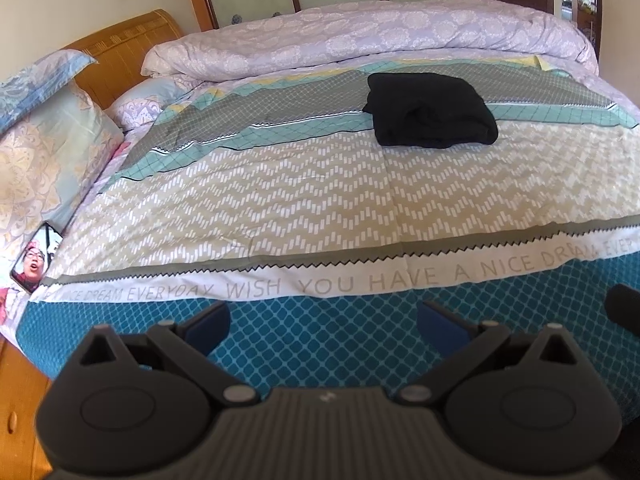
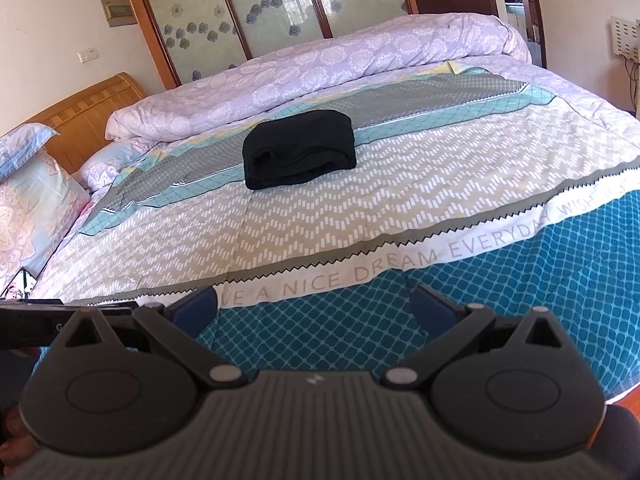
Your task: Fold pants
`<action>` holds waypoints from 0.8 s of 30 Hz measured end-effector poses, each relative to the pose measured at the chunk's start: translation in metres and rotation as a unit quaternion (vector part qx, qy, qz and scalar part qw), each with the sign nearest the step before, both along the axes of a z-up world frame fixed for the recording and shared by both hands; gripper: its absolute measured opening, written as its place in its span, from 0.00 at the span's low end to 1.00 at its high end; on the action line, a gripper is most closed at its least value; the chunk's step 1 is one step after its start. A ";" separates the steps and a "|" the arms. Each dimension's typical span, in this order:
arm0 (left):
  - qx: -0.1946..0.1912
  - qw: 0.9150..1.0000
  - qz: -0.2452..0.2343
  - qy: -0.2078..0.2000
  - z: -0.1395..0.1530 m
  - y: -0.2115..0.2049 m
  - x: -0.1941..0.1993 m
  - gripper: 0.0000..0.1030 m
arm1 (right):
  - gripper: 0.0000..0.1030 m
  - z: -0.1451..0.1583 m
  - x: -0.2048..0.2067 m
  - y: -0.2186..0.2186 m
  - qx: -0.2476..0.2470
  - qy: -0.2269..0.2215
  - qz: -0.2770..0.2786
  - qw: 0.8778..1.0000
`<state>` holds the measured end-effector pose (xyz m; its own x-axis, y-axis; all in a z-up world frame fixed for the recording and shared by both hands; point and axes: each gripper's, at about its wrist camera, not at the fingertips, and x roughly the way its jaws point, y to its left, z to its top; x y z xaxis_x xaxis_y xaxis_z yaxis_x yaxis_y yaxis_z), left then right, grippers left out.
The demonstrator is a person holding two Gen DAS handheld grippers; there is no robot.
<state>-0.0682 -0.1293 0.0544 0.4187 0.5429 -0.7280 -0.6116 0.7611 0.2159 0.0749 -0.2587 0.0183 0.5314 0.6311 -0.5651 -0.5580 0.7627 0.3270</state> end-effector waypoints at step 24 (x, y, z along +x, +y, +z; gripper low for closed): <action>-0.004 1.000 0.001 0.012 -0.004 -0.001 0.003 1.00 | 1.00 -0.003 0.001 -0.001 0.003 0.007 0.000 1.000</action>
